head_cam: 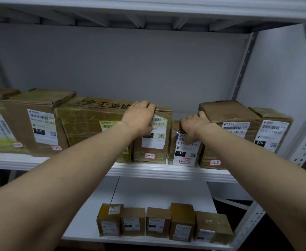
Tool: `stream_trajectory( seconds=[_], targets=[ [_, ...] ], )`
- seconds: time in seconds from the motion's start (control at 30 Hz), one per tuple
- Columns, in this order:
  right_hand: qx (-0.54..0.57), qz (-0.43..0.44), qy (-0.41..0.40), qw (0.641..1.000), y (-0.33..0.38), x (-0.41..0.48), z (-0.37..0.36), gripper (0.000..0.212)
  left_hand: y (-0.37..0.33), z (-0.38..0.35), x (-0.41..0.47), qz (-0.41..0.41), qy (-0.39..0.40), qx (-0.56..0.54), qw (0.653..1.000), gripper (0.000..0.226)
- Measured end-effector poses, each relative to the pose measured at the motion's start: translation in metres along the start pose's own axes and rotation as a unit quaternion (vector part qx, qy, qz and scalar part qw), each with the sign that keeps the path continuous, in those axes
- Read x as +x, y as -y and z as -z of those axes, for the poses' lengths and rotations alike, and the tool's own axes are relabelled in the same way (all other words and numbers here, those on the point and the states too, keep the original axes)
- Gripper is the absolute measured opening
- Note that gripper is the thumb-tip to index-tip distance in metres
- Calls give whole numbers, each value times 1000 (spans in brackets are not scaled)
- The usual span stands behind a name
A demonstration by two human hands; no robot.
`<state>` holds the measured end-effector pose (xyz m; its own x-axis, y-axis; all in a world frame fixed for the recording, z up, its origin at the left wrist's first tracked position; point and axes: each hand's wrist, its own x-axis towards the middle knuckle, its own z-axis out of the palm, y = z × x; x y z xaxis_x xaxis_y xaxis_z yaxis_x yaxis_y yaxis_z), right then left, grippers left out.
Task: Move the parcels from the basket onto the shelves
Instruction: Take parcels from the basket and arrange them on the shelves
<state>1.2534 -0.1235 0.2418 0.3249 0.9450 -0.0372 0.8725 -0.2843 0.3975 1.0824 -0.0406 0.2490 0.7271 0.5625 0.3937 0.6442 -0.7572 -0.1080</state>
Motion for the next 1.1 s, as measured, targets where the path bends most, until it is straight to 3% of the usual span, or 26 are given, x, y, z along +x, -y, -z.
stream_trajectory(
  seconds=[0.13,0.2,0.33,0.53,0.63,0.73,0.87,1.1],
  targets=[
    [14,-4,12,1000,1,-4,0,95,-1,0,0,-2,4,8,1000,63],
    [28,-5,12,1000,0,-6,2,102,-1,1,0,-1,6,10,1000,62],
    [41,2,-36,998,0,-11,15,88,-1,7,-2,-2,6,14,1000,62],
    [44,68,-262,962,30,-15,64,70,26,32,-26,24,-20,37,999,66],
    [98,140,-341,924,80,-10,88,64,58,42,-57,62,-37,72,995,61],
    [137,211,-365,897,149,-8,104,59,96,51,-103,120,-29,105,987,58],
    [161,282,-334,885,247,-15,116,44,156,57,-186,226,-5,116,967,57],
    [183,406,-247,861,435,-36,143,55,268,58,-367,452,70,98,884,58]
  ],
)
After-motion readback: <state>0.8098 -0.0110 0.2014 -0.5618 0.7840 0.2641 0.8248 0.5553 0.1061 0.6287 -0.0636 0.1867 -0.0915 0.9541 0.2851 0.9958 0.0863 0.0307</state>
